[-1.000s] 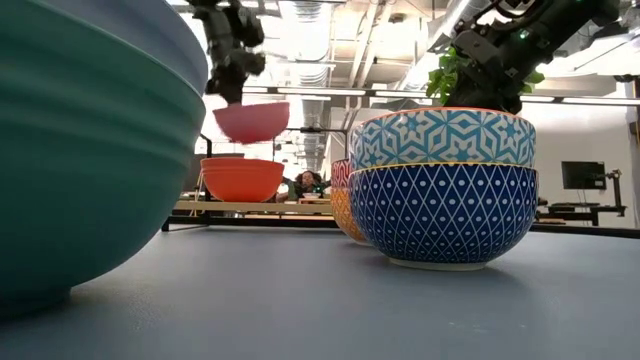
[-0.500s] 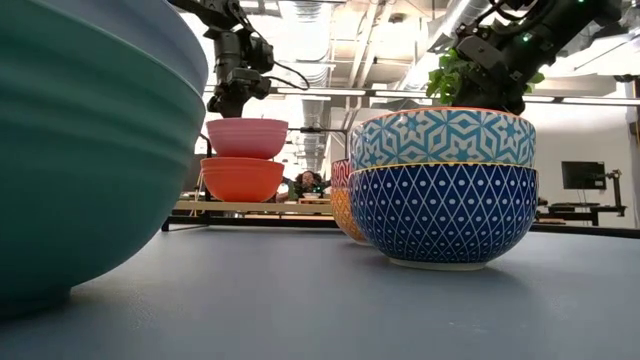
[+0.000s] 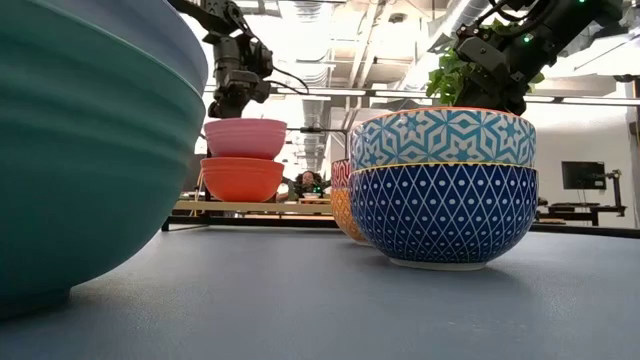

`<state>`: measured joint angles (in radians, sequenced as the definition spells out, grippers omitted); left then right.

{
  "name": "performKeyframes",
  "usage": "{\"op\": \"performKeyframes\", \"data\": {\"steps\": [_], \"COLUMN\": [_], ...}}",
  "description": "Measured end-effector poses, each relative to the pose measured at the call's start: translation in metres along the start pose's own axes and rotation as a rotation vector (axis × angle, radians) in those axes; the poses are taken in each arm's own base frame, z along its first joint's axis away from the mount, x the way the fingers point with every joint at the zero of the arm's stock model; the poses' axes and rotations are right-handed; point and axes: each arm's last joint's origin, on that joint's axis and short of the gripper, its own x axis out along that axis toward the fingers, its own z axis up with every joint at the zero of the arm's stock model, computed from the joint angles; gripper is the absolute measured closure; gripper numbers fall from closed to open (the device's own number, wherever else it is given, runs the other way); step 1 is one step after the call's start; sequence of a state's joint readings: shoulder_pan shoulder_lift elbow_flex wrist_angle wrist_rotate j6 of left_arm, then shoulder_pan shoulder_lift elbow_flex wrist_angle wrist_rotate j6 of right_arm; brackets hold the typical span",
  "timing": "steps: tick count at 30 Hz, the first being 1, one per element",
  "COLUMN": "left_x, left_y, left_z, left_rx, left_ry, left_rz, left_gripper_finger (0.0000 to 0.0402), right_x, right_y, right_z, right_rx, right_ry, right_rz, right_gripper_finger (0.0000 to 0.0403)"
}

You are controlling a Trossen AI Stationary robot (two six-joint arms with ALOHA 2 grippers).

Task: Place and stack bowls onto a shelf
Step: Stack the pink bowl on top of the orange bowl on the shelf

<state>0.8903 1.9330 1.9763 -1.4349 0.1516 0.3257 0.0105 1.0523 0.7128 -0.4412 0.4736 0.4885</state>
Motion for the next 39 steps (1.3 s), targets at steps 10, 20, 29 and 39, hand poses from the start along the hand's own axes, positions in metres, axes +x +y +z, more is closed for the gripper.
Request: {"op": "performKeyframes", "data": {"steps": [10,20,29,39], "left_x": [0.017,0.017,0.017,0.017], "left_y": [0.003,0.003,0.004,0.002], "left_z": [-0.001,0.0,0.0,0.001], "left_rx": [0.012,0.027,0.051,0.081], "left_ry": [0.017,0.008,0.008,-0.015], "left_rz": [0.002,0.018,0.019,-0.02], "left_gripper_finger": [0.0401,0.0397,0.0389,0.0387], "right_x": [0.0,0.0,0.0,0.0], "right_y": [0.0,0.0,0.0,0.0], "right_z": [0.0,0.0,0.0,0.0], "right_rx": [0.0,0.001,0.0,0.0], "right_ry": [0.0,0.0,0.0,0.0], "right_rz": [0.0,0.0,0.0,0.001], "right_gripper_finger": [0.0226,0.0226,0.0226,0.0226]}}
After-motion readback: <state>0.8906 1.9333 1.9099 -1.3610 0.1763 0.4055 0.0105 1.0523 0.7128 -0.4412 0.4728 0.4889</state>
